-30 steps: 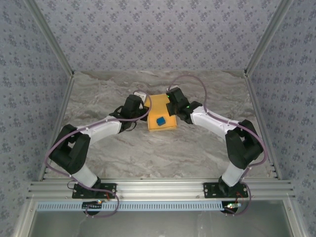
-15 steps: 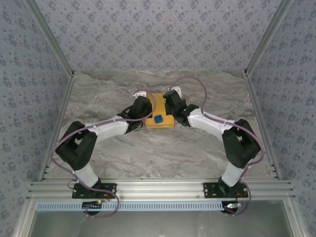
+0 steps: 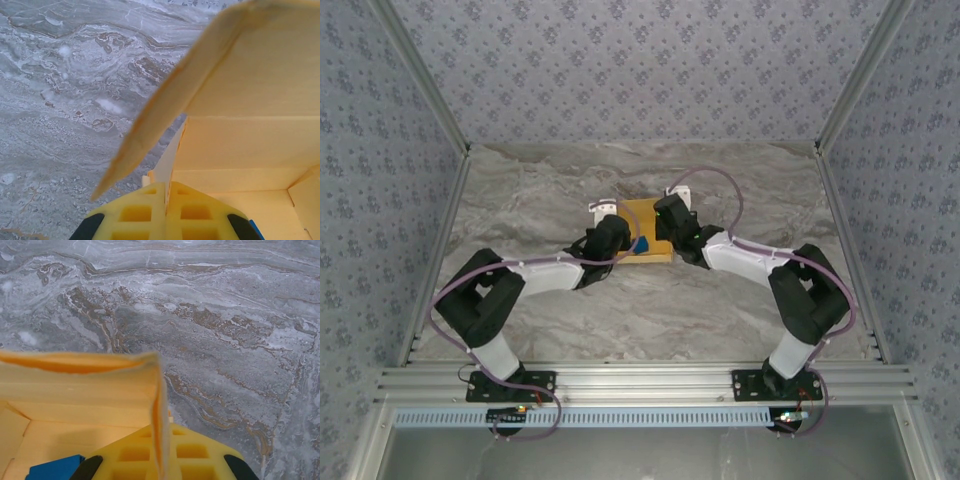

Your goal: Fold the paper box

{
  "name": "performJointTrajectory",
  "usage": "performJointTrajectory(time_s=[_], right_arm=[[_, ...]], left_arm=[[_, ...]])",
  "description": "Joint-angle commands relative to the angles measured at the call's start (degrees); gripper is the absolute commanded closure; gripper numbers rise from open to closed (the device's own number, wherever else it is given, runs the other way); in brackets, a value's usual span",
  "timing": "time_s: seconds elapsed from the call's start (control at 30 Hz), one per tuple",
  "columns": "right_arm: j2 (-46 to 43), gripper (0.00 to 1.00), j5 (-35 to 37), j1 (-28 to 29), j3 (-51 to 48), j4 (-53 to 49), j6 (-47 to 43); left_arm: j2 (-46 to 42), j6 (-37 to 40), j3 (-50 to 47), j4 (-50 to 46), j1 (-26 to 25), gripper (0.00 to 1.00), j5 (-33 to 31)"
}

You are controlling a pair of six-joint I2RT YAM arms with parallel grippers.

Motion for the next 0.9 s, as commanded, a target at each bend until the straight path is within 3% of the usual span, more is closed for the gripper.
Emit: performJointTrajectory(time_s=[0.0, 0.4, 0.87], right_arm=[[-2.49, 0.98, 3.96, 0.33, -0.96, -2.45, 5.07], [-5.44, 0.97, 11.77, 5.13, -8.28, 6.37, 6.19], [-6.68, 0.97, 15.91, 9.14, -15.95, 15.60, 10.33]], left_arm=[[-1.87, -1.77, -2.54, 1.11, -0.43, 1.00, -4.78], [-3.01, -2.29, -9.24, 7.79, -3.67, 1.00, -11.16], [-4.29, -1.24, -15.10, 14.41, -5.60, 1.00, -15.55]])
